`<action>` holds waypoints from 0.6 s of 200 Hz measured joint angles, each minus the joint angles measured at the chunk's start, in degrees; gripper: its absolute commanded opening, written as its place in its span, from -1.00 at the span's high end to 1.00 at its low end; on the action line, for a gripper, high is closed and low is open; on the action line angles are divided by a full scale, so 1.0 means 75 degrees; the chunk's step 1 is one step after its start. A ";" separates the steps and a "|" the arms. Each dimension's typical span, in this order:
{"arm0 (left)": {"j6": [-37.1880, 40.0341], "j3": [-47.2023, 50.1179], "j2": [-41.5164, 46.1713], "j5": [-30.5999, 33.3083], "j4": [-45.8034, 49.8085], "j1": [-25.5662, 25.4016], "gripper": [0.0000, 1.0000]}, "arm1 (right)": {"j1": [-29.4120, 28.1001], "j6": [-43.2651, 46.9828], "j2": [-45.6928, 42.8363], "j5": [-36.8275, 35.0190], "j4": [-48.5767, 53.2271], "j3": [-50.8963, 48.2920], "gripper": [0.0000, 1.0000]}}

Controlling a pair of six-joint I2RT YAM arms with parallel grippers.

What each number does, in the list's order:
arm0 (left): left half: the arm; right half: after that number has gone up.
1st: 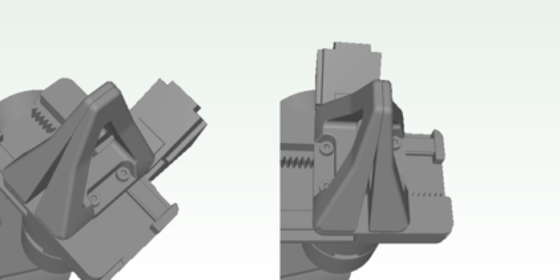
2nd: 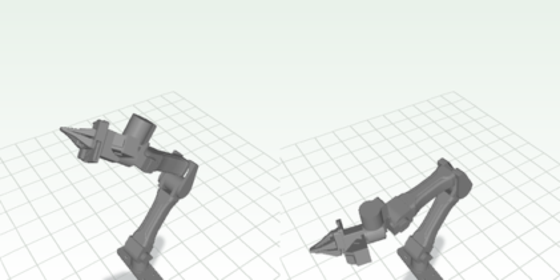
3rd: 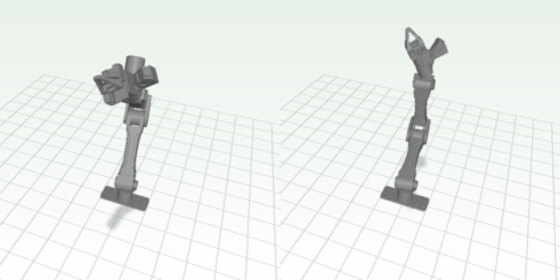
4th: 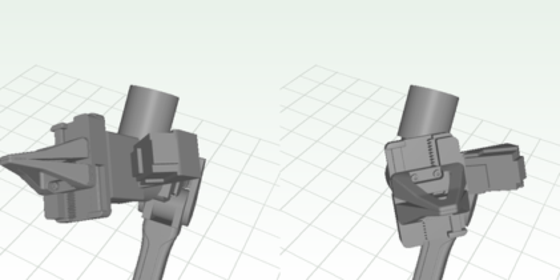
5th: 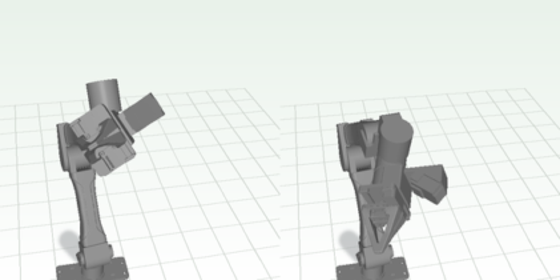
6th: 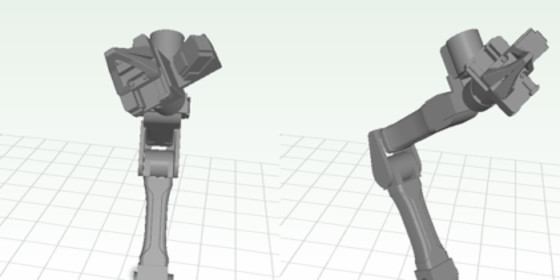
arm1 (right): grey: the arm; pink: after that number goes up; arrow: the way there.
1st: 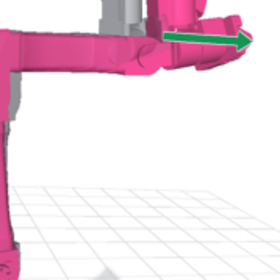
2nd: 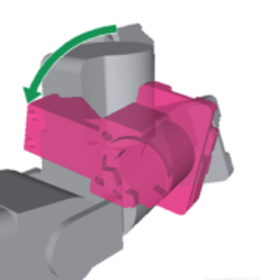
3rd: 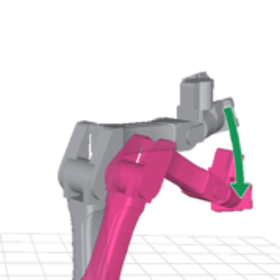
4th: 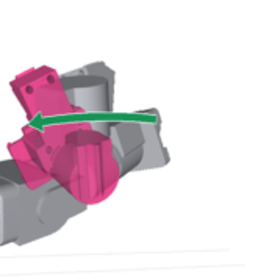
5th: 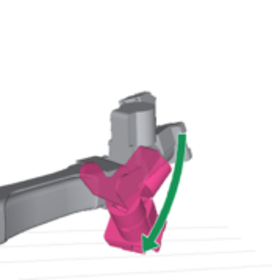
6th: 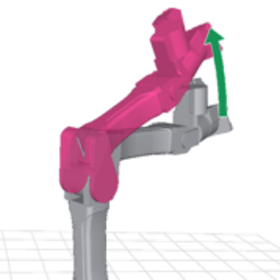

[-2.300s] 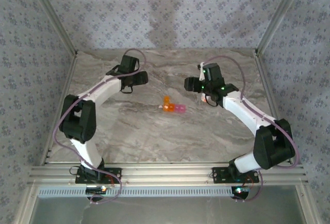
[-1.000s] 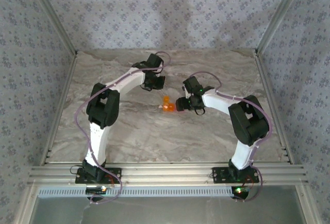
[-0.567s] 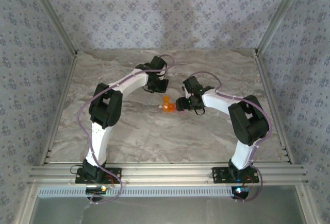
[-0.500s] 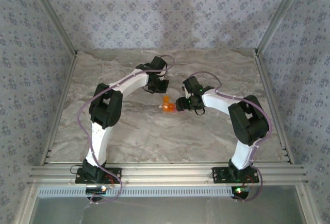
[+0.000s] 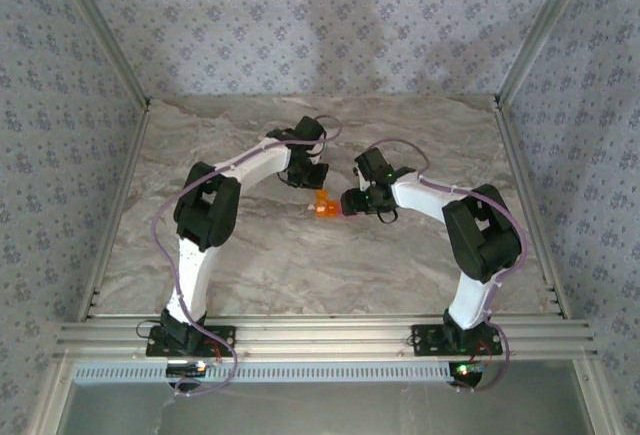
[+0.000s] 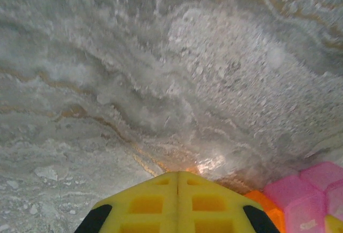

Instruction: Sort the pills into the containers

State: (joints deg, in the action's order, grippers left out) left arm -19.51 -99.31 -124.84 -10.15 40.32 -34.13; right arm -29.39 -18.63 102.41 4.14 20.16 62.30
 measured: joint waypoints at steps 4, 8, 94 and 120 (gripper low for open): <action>0.0000 0.0052 0.0009 -0.0006 0.0003 -0.0006 1.00 | 0.0000 0.0000 0.0000 0.0003 0.0000 0.0000 -0.42; 0.0000 0.0096 0.0029 -0.0023 0.0003 -0.0017 1.00 | 0.0000 -0.0003 0.0000 0.0003 0.0000 0.0000 -0.42; -0.0003 0.0557 0.0667 -0.0169 -0.0099 -0.0347 1.00 | 0.0006 -0.0055 0.0003 0.0026 0.0003 0.0000 -0.41; -0.0003 0.0740 0.0761 -0.0192 -0.0157 -0.0391 1.00 | 0.0006 -0.0058 0.0003 0.0026 0.0003 0.0000 -0.41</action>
State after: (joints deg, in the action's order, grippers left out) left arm -19.53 -93.76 -119.13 -11.60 39.13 -37.06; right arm -29.34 -19.07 102.43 4.34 20.18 62.30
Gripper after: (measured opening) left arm 0.045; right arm 0.708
